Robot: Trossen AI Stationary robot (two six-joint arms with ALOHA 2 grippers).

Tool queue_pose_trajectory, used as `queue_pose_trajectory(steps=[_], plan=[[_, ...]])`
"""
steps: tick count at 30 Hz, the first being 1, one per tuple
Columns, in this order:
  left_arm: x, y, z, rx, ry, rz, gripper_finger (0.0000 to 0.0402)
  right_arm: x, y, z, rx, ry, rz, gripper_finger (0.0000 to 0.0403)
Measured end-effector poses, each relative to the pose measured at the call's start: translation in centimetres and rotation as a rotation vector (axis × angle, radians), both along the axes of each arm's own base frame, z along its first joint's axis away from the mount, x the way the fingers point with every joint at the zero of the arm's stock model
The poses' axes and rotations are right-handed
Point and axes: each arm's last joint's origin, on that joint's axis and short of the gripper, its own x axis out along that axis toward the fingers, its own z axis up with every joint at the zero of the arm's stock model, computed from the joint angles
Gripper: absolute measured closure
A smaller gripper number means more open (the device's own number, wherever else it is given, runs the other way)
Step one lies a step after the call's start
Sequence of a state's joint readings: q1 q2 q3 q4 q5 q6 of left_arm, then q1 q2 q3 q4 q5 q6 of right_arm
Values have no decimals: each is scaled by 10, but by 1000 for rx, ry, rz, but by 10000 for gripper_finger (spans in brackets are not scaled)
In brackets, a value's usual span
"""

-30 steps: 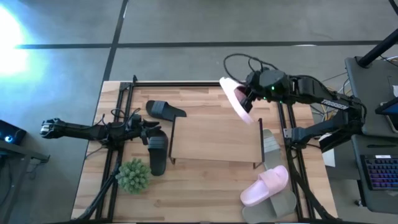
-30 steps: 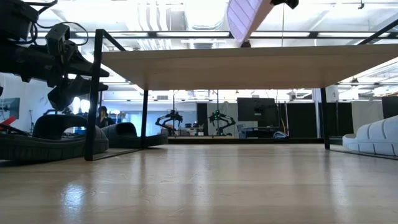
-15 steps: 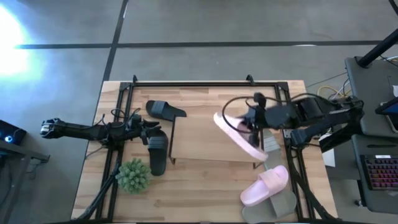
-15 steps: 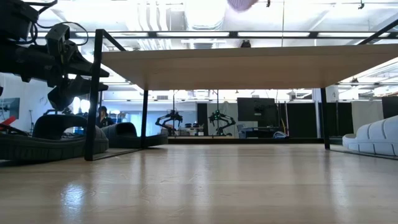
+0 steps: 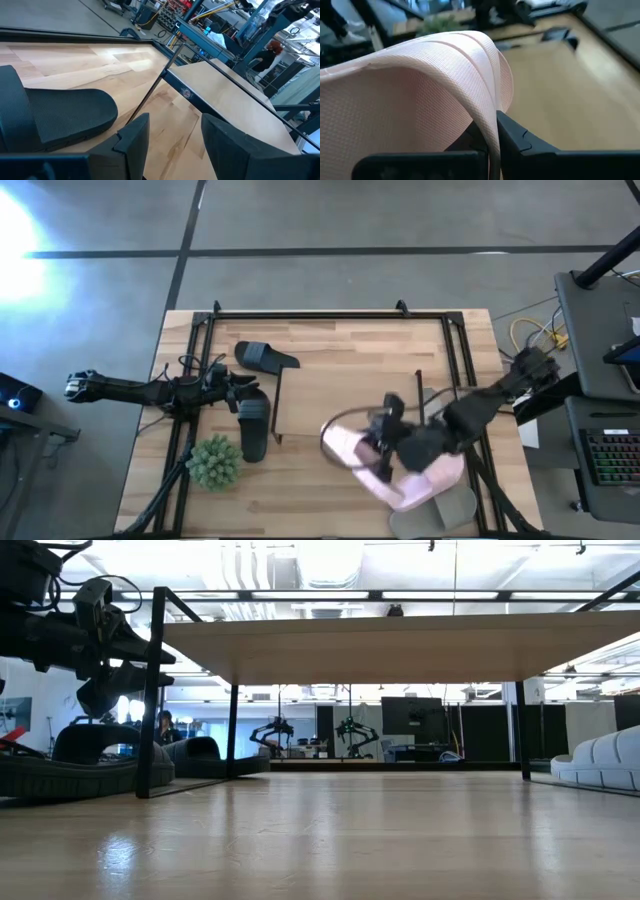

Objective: Pick and place slides into the shelf
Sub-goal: Put the top pink slide under the shelf

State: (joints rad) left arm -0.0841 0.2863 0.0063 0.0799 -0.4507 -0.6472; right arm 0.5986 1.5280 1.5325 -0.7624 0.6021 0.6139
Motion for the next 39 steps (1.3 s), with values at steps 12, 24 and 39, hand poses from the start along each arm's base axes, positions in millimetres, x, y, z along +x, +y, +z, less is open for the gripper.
queue_pose_trajectory(steps=[12, 24, 39], plan=[[0, 0, 0, 0, 1, 0, 236, 16, 69, -55, -147, 323, 15, 390], [0, 0, 0, 0, 1, 0, 236, 27, 74, -115, -142, 588, -192, 390], [0, 0, 0, 0, 1, 0, 236, 58, 52, -169, -134, 719, -402, 370]])
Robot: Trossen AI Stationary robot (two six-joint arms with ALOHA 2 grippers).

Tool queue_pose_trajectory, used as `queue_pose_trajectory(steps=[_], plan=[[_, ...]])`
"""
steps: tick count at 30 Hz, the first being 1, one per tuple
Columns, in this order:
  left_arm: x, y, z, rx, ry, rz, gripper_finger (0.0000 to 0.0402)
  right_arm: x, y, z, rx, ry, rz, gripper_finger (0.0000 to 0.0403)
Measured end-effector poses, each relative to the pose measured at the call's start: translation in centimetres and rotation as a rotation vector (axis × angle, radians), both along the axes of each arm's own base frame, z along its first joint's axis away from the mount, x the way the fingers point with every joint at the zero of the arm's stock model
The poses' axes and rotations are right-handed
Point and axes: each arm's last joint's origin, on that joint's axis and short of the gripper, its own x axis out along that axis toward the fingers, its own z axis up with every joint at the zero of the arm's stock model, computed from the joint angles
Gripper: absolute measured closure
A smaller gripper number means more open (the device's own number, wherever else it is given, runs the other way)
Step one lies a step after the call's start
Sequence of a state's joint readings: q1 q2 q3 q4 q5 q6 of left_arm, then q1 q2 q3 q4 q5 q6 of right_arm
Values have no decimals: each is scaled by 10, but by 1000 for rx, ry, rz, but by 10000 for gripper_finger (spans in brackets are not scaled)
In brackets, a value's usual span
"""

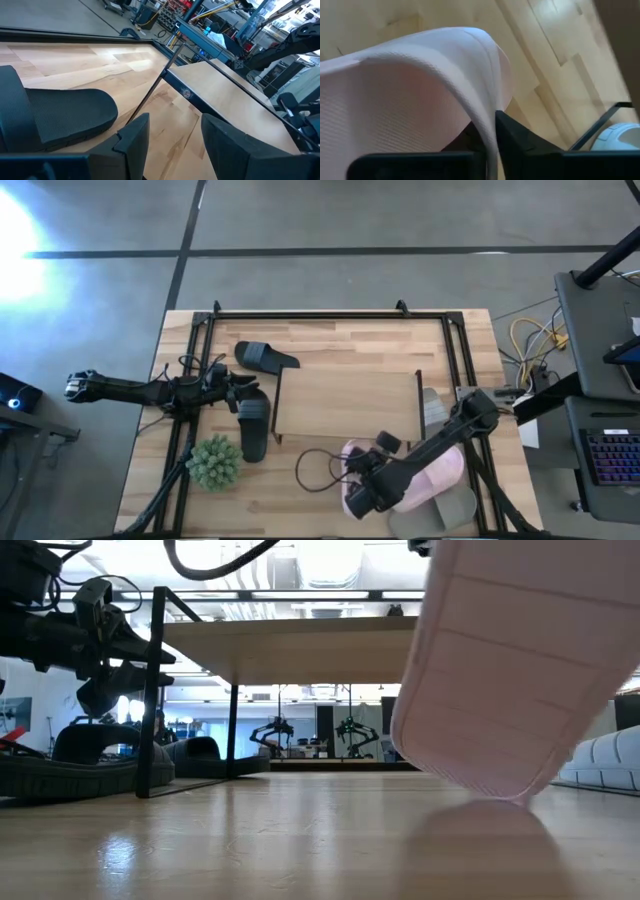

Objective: Pick and place slides into the shelf
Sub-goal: Put the top pink slide under the shelf, then put the pink slide under the shelf

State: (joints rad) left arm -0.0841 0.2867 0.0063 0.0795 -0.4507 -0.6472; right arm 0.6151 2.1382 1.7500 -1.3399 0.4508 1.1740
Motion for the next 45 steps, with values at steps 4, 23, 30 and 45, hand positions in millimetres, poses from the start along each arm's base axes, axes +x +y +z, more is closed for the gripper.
queue_pose_trajectory(steps=[4, 23, 30, 45], plan=[[0, 0, 0, 0, 0, 0, 236, 1, 1, -2, 11, -2, -13, 318], [0, 0, 0, 0, 0, 0, 236, -12, 9, 15, 280, 184, 55, 198], [0, 0, 0, 0, 0, 0, 236, -38, 5, 21, 299, 405, -246, 197], [0, 0, 0, 0, 3, 0, 236, -59, 23, 21, 365, 472, -414, 205]])
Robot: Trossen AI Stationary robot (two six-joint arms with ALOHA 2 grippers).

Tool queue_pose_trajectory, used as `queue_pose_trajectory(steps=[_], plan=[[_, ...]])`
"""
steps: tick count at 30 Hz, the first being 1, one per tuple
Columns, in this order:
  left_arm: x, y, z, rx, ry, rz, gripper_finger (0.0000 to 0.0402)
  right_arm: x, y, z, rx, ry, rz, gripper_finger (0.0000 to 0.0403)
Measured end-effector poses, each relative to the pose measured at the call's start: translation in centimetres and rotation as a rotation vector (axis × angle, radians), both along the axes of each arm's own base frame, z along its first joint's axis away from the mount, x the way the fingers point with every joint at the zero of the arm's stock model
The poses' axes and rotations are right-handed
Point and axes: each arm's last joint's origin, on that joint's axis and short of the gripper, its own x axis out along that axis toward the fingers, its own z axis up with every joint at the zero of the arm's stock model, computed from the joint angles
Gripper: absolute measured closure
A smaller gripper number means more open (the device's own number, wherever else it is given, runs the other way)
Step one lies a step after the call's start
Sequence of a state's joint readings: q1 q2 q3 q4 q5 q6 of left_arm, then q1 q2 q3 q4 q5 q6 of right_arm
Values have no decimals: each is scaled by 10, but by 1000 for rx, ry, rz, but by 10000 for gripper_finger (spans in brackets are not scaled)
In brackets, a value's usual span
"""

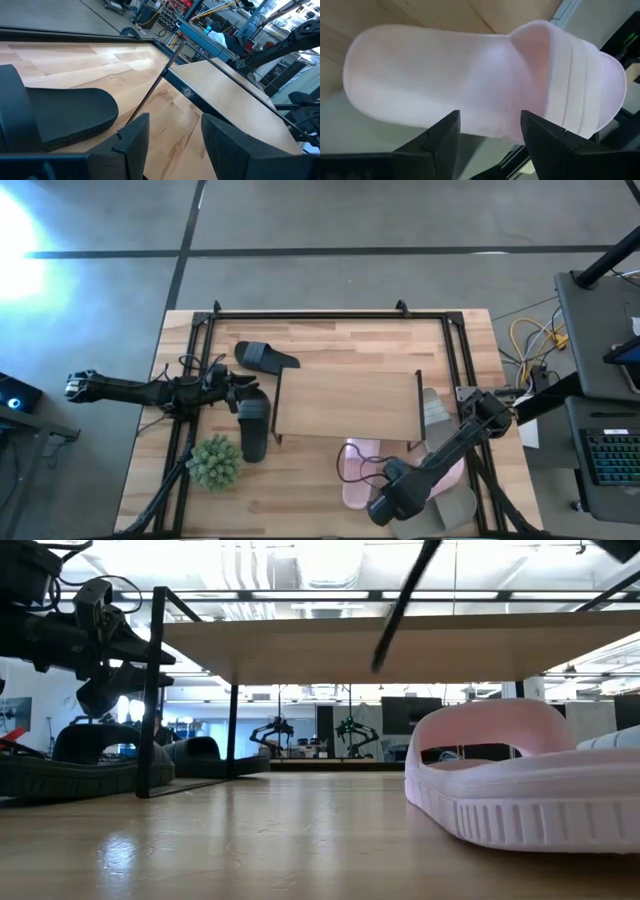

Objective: Pick and place slides into the shelf
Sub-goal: Put the pink slide under the shelf

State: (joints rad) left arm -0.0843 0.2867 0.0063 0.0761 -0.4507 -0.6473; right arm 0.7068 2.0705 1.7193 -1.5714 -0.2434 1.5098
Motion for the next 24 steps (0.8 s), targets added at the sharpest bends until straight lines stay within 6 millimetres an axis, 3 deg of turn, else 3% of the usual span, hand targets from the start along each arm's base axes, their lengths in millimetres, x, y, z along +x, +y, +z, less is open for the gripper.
queue_pose_trajectory(steps=[5, 9, 17, 19, 24], plan=[[0, 0, 0, 0, 0, 0, 236, -10, 13, 3, 54, 48, -31, 208], [0, 0, 0, 0, 1, 0, 236, -22, 21, 19, 58, 16, -60, 209], [0, 0, 0, 0, 0, 0, 236, -32, 7, 54, -51, -226, -100, 209], [0, 0, 0, 0, 0, 0, 236, -34, 4, 50, -75, -222, -94, 209], [0, 0, 0, 0, 1, 0, 236, -43, 0, 15, -74, -26, -43, 209]])
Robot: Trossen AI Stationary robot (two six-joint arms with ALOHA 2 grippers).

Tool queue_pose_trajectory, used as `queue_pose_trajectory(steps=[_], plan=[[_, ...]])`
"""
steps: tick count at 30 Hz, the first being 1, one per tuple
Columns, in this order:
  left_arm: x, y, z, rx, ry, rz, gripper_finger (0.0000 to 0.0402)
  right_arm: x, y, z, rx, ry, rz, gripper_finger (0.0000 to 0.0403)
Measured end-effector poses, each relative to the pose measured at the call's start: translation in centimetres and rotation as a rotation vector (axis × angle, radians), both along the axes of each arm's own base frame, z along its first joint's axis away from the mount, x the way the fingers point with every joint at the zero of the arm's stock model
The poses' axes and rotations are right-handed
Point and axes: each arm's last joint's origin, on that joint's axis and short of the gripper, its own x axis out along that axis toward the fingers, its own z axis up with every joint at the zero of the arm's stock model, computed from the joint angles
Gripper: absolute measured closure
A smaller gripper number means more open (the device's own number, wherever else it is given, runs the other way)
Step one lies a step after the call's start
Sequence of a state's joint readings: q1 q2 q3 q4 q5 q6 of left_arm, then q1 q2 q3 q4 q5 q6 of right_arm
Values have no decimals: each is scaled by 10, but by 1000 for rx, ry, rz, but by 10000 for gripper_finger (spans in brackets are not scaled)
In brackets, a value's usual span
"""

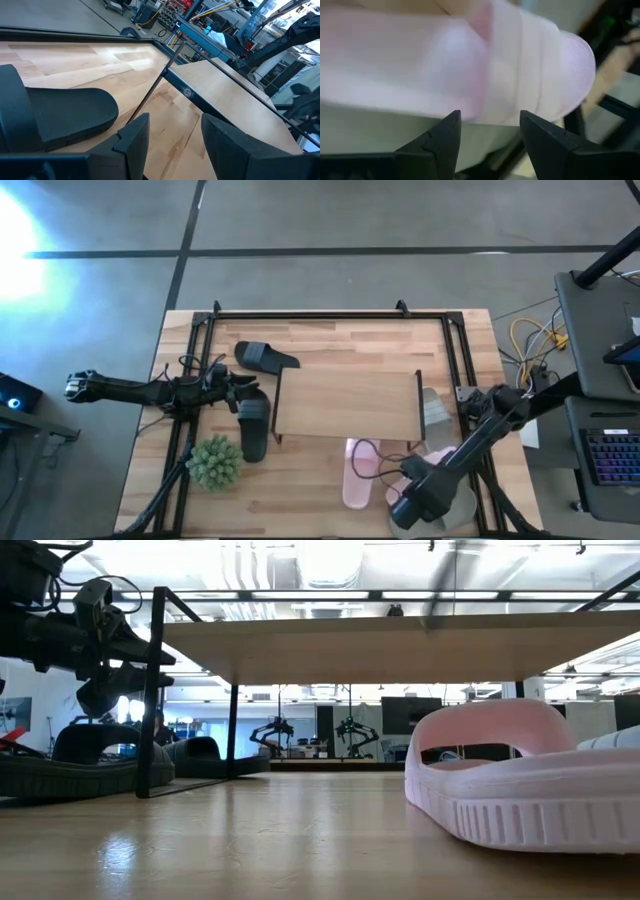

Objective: Pick and place slides into the shelf
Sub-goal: Put the pink slide under the shelf

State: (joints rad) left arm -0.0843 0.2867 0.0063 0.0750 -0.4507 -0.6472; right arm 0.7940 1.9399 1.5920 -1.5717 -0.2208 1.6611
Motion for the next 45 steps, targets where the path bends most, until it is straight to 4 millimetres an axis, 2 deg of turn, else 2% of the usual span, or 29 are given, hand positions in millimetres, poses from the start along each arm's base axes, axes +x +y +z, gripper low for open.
queue_pose_trajectory(steps=[2, 20, 28, 34, 38, 43, 45], plan=[[0, 0, 0, 0, 0, 0, 236, -1, 0, -6, 1, 29, 1, 209], [0, 0, 0, 0, 0, 0, 236, 1, -7, -10, -164, -105, 54, 239], [0, 0, 0, 0, 0, 0, 236, -14, -13, -32, -153, 55, 73, 261], [0, 0, 0, 0, 0, 0, 236, -17, -10, -33, -138, 69, 85, 278], [0, 0, 0, 0, 0, 0, 236, -17, -9, -31, -131, 63, 86, 309], [0, 0, 0, 0, 1, 0, 236, -15, -4, -24, -111, 32, 107, 382], [0, 0, 0, 0, 1, 0, 236, -14, 3, -16, -100, -20, 146, 388]])
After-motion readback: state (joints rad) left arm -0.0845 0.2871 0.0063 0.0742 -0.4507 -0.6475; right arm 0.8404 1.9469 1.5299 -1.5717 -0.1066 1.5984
